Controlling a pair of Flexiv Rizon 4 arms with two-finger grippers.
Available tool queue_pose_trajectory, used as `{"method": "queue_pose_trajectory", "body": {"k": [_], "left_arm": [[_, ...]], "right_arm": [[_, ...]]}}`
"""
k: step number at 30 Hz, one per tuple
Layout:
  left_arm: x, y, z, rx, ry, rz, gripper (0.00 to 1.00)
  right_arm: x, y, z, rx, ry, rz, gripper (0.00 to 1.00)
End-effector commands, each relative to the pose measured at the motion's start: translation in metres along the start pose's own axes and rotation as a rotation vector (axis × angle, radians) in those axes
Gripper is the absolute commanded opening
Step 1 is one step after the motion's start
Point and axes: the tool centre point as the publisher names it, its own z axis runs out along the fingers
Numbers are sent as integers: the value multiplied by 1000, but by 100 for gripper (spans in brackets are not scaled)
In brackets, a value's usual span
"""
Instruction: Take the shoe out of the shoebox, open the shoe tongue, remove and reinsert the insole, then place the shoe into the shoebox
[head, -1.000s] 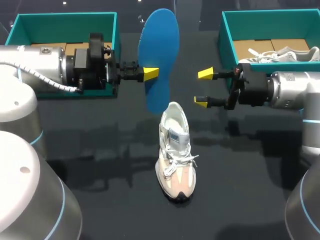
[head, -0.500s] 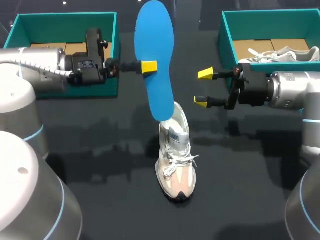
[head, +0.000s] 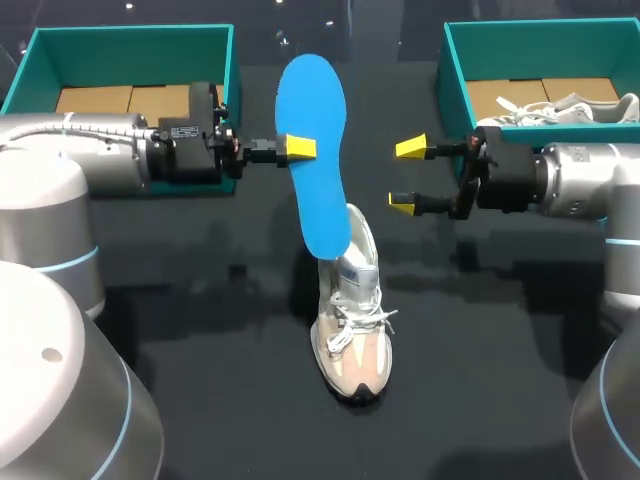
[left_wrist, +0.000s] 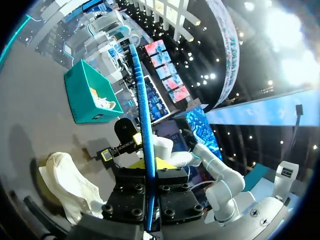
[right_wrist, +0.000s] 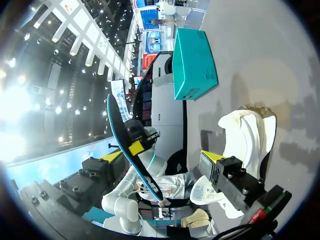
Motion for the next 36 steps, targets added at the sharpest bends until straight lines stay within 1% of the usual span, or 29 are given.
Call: {"method": "queue_pose_trajectory", "body": {"k": [1,7,10,14,17,25,27,31,32,34,36], "left_arm": [[-19,-9,11,-28,46,-357,0],[-16,-11,13,-6,52,-386,0],[-13,-10,14,15,33,-377,0],[-13,-11,17,20,29,-379,0],[-14,-11,18,22,42,-354,0],[-17,-9,20,21,34,-269,0],[-19,-9,21,19,34,-269,0],[-19,-9,22,7,29,-257,0],[-19,-9,22,7,29,-257,0],[-19,-9,22,7,29,-257,0],[-19,-9,22,7,29,-257,0]], "right_arm": [[0,-1,0,-1,-2,1,100],[0,-1,0,-1,-2,1,100],[0,-1,0,-1,-2,1,100],[0,-1,0,-1,-2,1,100],[0,-1,0,-1,-2,1,100],[0,-1,0,-1,-2,1,100],[5,0,-3,4,-25,-4,100],[18,3,-7,7,-119,-14,100],[24,4,-9,5,-168,-22,100],[32,6,-10,3,-219,-38,100],[40,8,-11,-2,-294,-37,100]]}}
